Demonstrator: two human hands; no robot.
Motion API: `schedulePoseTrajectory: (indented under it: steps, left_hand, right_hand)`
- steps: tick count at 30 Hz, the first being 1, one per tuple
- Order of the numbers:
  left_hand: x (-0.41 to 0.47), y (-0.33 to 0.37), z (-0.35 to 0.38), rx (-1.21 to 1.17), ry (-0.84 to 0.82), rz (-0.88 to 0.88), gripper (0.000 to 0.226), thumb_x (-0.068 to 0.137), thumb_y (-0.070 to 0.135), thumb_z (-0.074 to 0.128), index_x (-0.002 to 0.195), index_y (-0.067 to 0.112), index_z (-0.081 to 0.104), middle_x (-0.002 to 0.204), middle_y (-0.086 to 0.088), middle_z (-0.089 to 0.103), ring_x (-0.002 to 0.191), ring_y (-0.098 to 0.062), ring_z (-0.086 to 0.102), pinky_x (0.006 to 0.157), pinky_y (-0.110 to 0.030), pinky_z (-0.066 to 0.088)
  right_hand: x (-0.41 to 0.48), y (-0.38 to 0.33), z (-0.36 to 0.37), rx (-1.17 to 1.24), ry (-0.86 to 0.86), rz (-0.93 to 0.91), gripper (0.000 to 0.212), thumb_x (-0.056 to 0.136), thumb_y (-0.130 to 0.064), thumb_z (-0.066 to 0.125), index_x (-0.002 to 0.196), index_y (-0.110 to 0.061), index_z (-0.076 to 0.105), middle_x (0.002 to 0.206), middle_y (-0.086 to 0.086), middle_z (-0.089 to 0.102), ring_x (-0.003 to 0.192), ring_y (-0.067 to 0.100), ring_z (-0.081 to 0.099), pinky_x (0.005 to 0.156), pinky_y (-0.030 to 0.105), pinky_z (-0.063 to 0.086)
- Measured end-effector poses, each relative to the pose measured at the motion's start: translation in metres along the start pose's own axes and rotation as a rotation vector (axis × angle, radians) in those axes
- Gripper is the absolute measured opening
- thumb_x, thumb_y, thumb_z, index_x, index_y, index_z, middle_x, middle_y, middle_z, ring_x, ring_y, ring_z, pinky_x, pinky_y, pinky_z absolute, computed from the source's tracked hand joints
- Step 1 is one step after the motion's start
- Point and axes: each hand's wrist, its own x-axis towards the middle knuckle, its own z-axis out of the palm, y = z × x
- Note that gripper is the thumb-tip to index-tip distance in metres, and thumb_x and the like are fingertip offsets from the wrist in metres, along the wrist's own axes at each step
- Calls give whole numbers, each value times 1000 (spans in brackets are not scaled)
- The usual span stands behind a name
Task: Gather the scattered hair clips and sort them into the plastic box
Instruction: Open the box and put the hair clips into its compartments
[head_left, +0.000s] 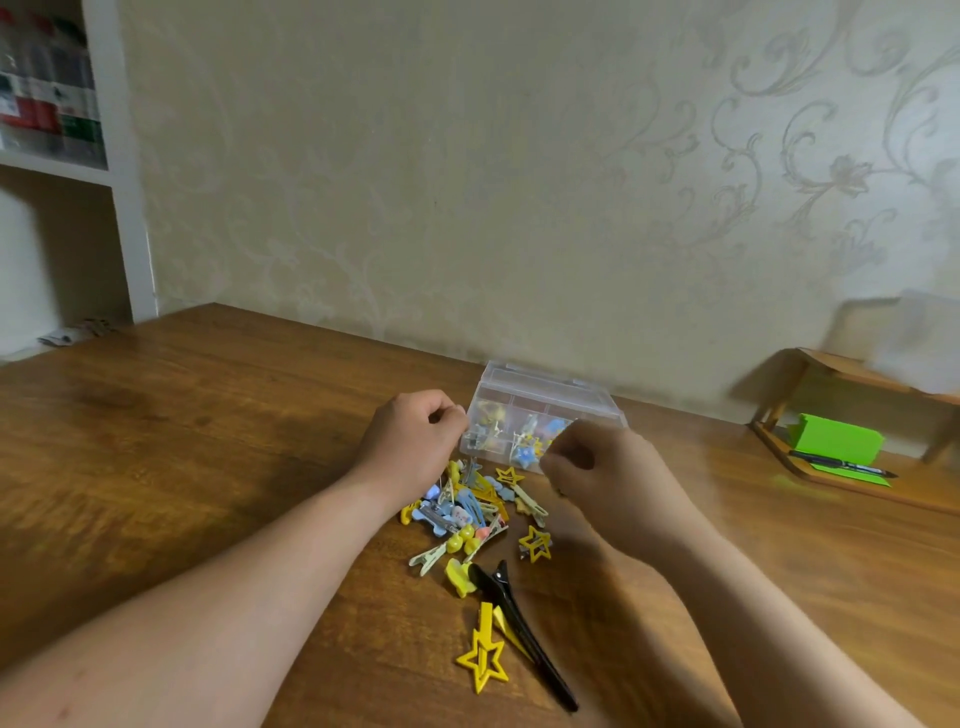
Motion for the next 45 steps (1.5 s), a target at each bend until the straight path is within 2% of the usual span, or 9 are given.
schedulePoseTrajectory:
  steps: [2, 7, 11, 14, 21, 28, 36, 40, 45]
  left_hand:
    - [0, 0, 0, 6, -4, 2, 29, 102, 31, 58, 85, 15, 75, 81, -10, 73, 58, -11, 53, 60, -32, 44]
    - [2, -1, 0, 6, -2, 1, 29, 102, 29, 59, 85, 11, 75, 79, -10, 72, 52, -7, 49, 58, -32, 43]
    - [2, -1, 1, 9, -1, -1, 29, 102, 30, 60, 82, 15, 75, 77, -7, 72, 57, -9, 52, 60, -33, 44]
    - [2, 1, 1, 5, 13, -6, 29, 101, 29, 61, 81, 14, 75, 77, -7, 72, 56, -9, 51, 61, -34, 43]
    - [-1, 5, 0, 5, 14, -12, 30, 103, 27, 60, 80, 16, 75, 77, -6, 73, 47, -4, 47, 55, -30, 40]
    - [0, 4, 0, 2, 15, -20, 29, 104, 29, 59, 83, 16, 76, 79, -6, 73, 54, -6, 51, 60, -32, 43]
    - [0, 2, 0, -21, 23, -6, 30, 104, 26, 59, 82, 15, 76, 78, -7, 73, 48, -2, 47, 56, -30, 41]
    - [2, -1, 1, -33, 21, -8, 30, 103, 28, 59, 83, 12, 75, 78, -11, 72, 48, -4, 45, 57, -31, 42]
    - [3, -2, 2, -32, 29, -8, 30, 103, 28, 60, 81, 12, 73, 74, -10, 70, 46, -4, 44, 54, -26, 36]
  right_hand:
    - [-5, 6, 9, 37, -29, 28, 9, 97, -34, 68, 90, -30, 70, 80, -11, 72, 70, 3, 65, 65, 27, 53]
    - [-10, 16, 18, 55, -71, 31, 12, 96, -44, 70, 94, -32, 67, 83, -12, 70, 73, 0, 65, 66, 22, 53]
    - [-6, 15, 22, -35, -154, 23, 27, 89, -61, 72, 95, -35, 67, 88, -15, 70, 77, 1, 64, 63, 24, 50]
    - [-2, 14, 22, -100, -155, 16, 17, 94, -52, 71, 95, -36, 65, 86, -16, 64, 75, -1, 59, 58, 19, 38]
    - [-7, 18, 19, -136, -141, -6, 7, 100, -40, 67, 103, -34, 68, 87, -17, 62, 75, -1, 58, 58, 16, 39]
    - [-8, 15, 13, -292, -161, -33, 4, 97, -32, 62, 96, -30, 66, 89, -10, 66, 79, 9, 62, 68, 28, 55]
    - [-6, 19, 4, -29, -92, 40, 8, 95, -27, 68, 88, -29, 65, 82, -6, 70, 74, 9, 66, 61, 25, 51]
    - [0, 17, -6, 233, 34, 79, 11, 93, -25, 76, 83, -23, 73, 76, 0, 73, 67, 13, 65, 64, 35, 54]
    - [33, 10, -21, 354, 119, 151, 7, 93, -21, 78, 92, -18, 73, 78, 2, 77, 69, 16, 70, 60, 30, 51]
